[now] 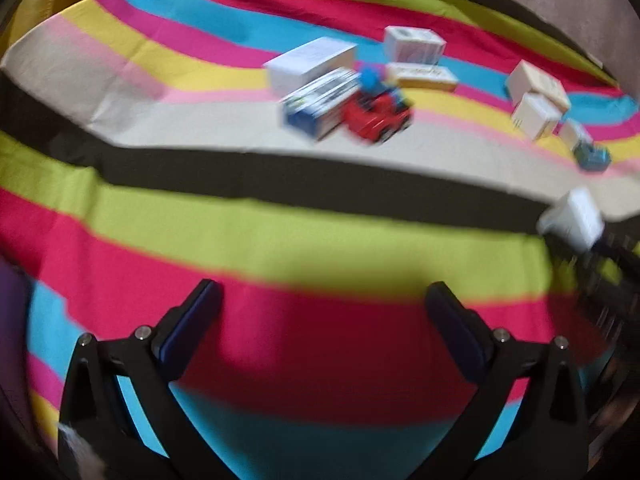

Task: Organize rigid objects
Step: 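Lower the left tool onto the red toy car with the blue top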

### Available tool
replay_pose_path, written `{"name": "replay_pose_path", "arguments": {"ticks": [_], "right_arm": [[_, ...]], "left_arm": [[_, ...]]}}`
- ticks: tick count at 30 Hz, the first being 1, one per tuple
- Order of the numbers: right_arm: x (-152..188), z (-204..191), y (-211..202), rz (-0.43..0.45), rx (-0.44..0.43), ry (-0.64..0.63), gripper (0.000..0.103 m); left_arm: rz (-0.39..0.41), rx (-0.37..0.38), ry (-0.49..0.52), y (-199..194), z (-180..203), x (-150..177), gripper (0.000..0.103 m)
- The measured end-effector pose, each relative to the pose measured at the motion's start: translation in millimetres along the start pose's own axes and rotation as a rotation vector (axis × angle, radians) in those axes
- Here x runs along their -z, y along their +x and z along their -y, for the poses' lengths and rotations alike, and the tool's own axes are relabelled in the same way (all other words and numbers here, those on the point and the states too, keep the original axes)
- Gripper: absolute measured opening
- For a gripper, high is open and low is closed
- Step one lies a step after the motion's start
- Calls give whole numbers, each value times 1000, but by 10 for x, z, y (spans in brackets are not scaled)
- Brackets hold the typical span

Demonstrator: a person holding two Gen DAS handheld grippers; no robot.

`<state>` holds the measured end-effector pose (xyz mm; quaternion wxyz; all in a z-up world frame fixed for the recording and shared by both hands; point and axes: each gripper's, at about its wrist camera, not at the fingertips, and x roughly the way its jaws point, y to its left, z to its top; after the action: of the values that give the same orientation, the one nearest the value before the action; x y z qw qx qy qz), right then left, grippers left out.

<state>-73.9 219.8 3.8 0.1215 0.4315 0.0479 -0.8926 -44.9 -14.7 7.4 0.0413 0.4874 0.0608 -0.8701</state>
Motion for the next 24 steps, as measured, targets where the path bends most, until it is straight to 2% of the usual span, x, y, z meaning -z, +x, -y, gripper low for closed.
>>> {"name": "replay_pose_path", "arguments": {"ticks": [3,7,9,13,15,16,21,24], "right_arm": [[8,0,-7,0,-3,3,44],[9,8,-9,1,-6,6,44],[10,11,-9,1,-8,8,44],[6,17,-6,1,-9,12,44],[3,27,-3,2,-11,18,44],[3,28,-2,2,-11,18,44],[6,29,7,2,-12,20,44],[5,28,14,7,0,28,44]], "left_arm": [[8,15,-39,174,271,-252,101],[19,-50,-52,475,546,-654,95],[16,-98,-61,606,583,-818,95],[20,-114,-79,742,551,-1017,96],[31,-107,-69,723,538,-1018,83],[48,-99,-58,675,530,-991,62],[74,-17,28,452,352,-652,63],[63,100,55,216,122,-361,63]]}}
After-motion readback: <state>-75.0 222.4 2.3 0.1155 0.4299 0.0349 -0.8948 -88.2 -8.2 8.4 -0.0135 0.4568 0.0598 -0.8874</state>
